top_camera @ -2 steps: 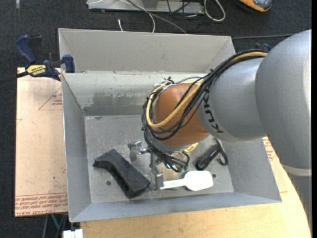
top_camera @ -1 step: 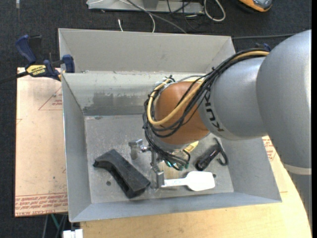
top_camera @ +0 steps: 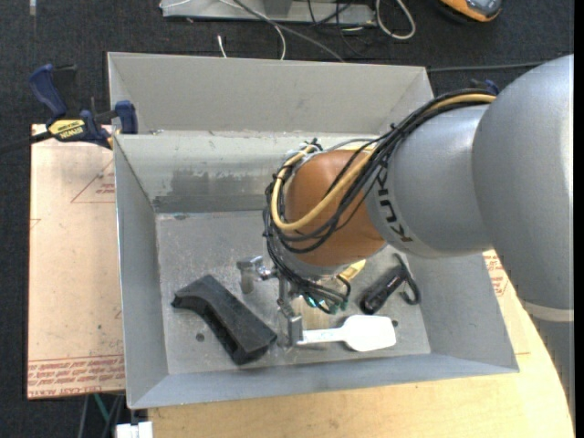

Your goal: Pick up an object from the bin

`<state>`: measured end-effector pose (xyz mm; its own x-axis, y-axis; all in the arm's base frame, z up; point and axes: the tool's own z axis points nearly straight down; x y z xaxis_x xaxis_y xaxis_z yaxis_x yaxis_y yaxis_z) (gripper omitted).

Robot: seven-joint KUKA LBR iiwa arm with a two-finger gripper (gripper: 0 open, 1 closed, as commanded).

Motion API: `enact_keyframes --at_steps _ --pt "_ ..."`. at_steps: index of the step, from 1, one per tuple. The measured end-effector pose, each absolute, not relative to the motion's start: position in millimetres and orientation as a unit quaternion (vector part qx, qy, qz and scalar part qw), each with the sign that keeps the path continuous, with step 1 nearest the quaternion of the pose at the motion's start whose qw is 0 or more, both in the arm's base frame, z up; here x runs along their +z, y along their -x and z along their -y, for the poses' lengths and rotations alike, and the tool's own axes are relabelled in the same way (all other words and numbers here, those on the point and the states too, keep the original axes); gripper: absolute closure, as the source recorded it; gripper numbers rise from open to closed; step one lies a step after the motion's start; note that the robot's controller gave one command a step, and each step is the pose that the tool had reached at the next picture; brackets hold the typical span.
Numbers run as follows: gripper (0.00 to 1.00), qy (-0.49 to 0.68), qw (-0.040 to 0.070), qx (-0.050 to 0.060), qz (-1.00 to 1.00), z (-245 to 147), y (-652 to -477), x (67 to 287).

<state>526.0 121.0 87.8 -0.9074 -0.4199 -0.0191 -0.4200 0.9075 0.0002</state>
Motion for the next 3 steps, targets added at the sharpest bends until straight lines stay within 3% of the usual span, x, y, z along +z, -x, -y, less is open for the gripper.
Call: enact_keyframes --at_steps 1,2,3 --pt "0.00 0.307 0.009 0.003 -0.952 -49.2 -581.4 71.0" --pt "0.00 0.312 0.009 0.002 -0.950 -44.1 -584.7 70.2" --pt "1.00 0.312 0.009 0.003 -0.950 -44.4 -584.7 70.8"
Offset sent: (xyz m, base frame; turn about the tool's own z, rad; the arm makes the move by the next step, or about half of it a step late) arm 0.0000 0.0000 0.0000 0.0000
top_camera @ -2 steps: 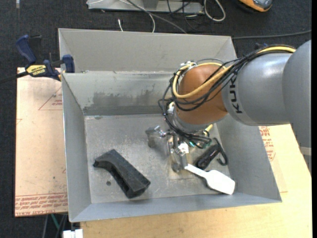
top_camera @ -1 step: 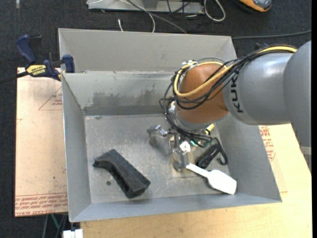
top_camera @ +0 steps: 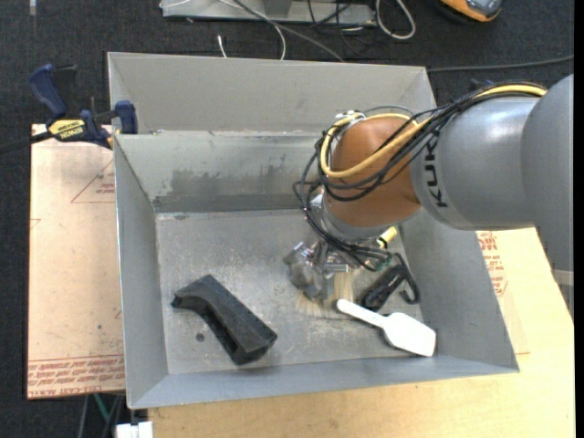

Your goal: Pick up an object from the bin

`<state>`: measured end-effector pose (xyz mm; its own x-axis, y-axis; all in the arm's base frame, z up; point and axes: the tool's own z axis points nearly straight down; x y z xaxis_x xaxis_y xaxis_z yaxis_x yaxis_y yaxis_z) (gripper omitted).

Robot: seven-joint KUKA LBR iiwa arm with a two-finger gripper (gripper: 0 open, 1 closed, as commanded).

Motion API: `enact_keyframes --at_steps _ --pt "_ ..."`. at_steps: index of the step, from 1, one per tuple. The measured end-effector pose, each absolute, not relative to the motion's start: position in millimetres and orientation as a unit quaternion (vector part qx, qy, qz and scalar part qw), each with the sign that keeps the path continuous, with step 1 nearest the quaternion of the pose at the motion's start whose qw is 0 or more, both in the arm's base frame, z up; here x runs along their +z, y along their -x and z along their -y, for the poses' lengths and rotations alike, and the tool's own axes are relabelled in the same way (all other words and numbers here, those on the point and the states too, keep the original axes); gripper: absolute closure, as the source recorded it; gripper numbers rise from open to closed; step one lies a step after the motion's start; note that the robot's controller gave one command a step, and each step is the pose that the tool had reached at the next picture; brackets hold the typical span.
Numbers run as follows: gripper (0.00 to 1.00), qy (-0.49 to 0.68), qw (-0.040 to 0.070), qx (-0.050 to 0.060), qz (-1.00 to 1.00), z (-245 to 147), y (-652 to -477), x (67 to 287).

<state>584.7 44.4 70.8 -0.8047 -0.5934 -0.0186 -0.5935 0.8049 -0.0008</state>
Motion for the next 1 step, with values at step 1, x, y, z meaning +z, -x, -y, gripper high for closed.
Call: enact_keyframes --at_steps 1 --pt "1.00 0.312 0.009 0.003 -0.950 -44.4 -584.7 70.8"
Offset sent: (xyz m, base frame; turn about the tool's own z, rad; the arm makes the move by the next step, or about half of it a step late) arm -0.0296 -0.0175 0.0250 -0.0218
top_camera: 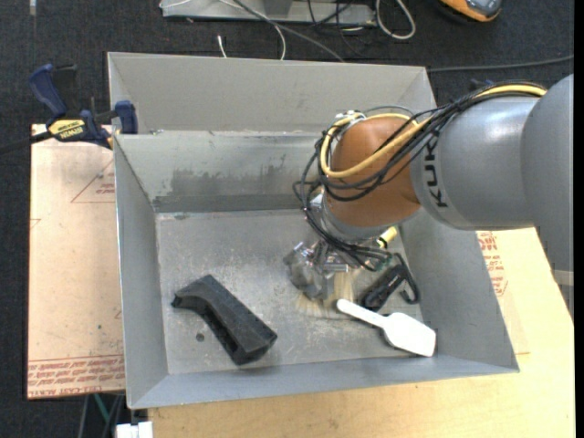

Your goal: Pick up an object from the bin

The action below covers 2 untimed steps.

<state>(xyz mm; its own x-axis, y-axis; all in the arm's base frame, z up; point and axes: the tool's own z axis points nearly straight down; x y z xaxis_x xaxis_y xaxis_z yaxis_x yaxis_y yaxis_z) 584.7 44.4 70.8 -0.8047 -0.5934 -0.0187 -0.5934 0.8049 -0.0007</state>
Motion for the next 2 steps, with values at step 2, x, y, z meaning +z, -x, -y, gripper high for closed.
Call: enact_keyframes --at_steps 2 --pt "1.00 0.305 0.013 0.004 -0.952 -29 -586.1 122"
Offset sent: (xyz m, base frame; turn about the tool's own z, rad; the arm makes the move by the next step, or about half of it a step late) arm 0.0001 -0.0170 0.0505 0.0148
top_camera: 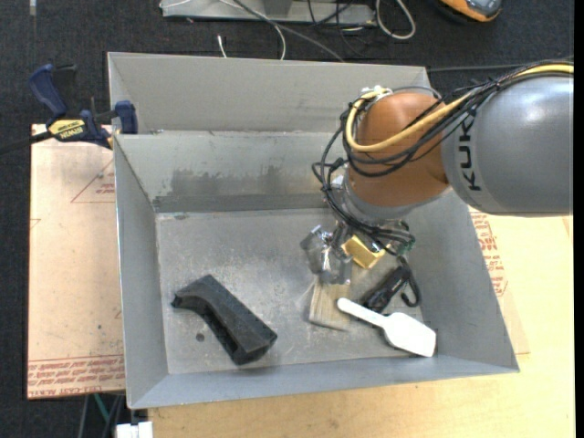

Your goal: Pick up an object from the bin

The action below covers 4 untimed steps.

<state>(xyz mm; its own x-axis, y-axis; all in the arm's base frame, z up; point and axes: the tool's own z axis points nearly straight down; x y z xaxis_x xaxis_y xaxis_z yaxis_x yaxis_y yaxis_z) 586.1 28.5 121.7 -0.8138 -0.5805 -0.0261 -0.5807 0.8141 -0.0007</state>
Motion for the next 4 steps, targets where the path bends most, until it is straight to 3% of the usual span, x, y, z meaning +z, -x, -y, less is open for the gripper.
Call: enact_keyframes --at_steps 1,2,3,4 --pt "1.00 0.308 0.011 0.004 -0.951 -28 -582.0 123" --pt "1.00 0.317 0.012 0.006 -0.948 -54 -574.3 120" --pt "1.00 0.295 0.017 0.002 -0.955 -7 -587.8 198" --pt "1.00 0.322 0.009 0.009 -0.947 -50 -576.9 151"
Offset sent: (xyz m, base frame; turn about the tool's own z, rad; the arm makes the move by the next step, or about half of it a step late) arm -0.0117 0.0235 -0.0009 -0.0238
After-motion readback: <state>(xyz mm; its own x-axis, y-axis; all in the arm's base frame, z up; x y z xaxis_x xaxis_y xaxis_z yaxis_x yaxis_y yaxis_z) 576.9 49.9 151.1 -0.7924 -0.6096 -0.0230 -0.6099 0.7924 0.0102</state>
